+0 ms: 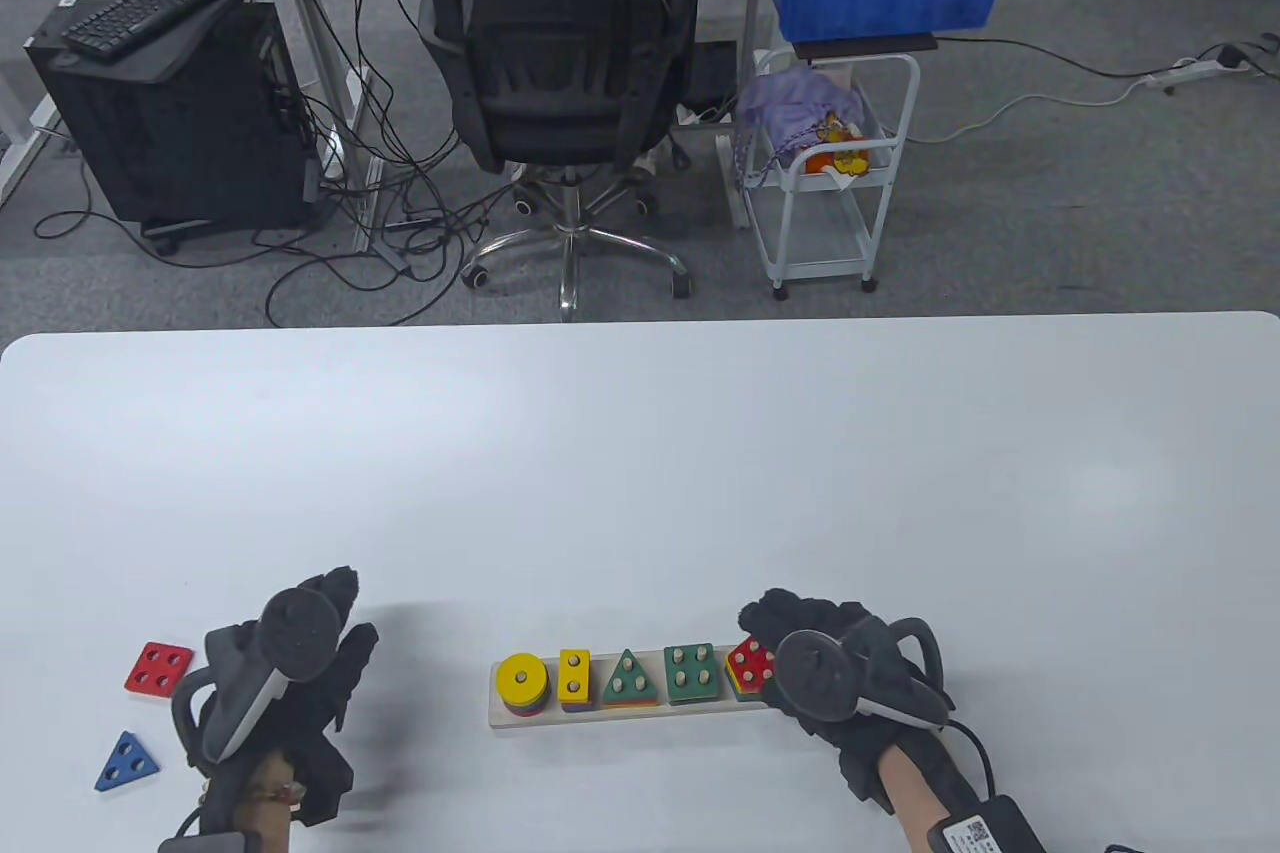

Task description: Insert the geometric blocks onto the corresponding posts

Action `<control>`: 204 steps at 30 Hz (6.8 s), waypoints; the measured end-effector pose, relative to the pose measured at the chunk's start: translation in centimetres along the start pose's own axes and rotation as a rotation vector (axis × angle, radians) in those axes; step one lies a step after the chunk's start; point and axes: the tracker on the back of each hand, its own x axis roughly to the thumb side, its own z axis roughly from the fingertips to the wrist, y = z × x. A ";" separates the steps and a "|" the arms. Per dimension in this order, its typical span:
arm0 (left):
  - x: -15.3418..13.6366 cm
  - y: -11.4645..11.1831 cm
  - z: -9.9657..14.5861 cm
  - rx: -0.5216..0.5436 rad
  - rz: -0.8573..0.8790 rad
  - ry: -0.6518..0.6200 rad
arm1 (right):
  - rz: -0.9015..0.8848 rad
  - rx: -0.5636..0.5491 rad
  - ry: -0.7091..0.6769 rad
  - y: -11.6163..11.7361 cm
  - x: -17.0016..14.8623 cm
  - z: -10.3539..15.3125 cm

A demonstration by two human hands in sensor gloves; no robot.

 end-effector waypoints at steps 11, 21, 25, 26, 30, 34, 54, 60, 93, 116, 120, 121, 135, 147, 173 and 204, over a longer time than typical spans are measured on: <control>-9.6 1.6 -1.1 -0.005 0.073 0.446 | -0.081 -0.041 0.194 -1.8 -5.3 1.4; -11.6 -1.6 -4.3 -0.136 -0.200 0.725 | -0.043 0.005 0.178 -1.4 -4.7 1.2; -11.4 -2.1 -4.7 -0.150 -0.288 0.773 | -0.036 0.014 0.167 -1.3 -4.4 1.1; -11.3 -2.1 -4.9 -0.143 -0.318 0.773 | -0.033 0.017 0.163 -1.3 -4.3 1.1; -11.0 -2.2 -5.2 -0.126 -0.376 0.783 | -0.027 0.024 0.155 -1.2 -4.0 1.0; -10.2 -2.1 -5.2 -0.125 -0.410 0.756 | -0.028 0.028 0.152 -1.2 -3.9 1.0; 7.4 -0.9 0.9 -0.473 0.826 -0.196 | -0.167 -0.266 -0.147 -2.2 3.5 0.9; 13.4 -4.3 4.0 -0.805 1.117 -0.393 | -0.209 -0.363 -0.288 -2.2 9.1 1.5; 7.5 -0.3 2.8 0.104 -0.285 -0.237 | 0.158 -0.061 -0.166 2.1 7.7 -1.7; -5.8 2.7 -0.2 -0.031 -0.017 0.197 | -0.044 -0.148 0.190 -2.1 -2.2 1.0; -8.9 2.4 -0.3 -0.065 -0.030 0.338 | -0.098 -0.150 0.268 -2.3 -4.5 1.3; -9.4 2.5 -0.3 -0.068 -0.045 0.368 | -0.099 -0.147 0.276 -2.3 -4.7 1.3; -13.8 -0.4 -0.1 -0.300 -0.177 1.004 | -0.064 -0.089 0.251 -1.8 -4.3 1.3; -13.0 -1.9 -0.8 -0.193 -0.311 0.951 | -0.053 -0.077 0.244 -1.8 -4.1 1.2; 12.1 2.2 4.3 0.204 -0.278 -0.185 | -0.074 -0.146 0.236 -2.3 -4.5 1.5; 24.2 -7.8 6.9 -0.118 -0.465 -0.673 | -0.040 -0.115 0.197 -2.0 -3.7 1.4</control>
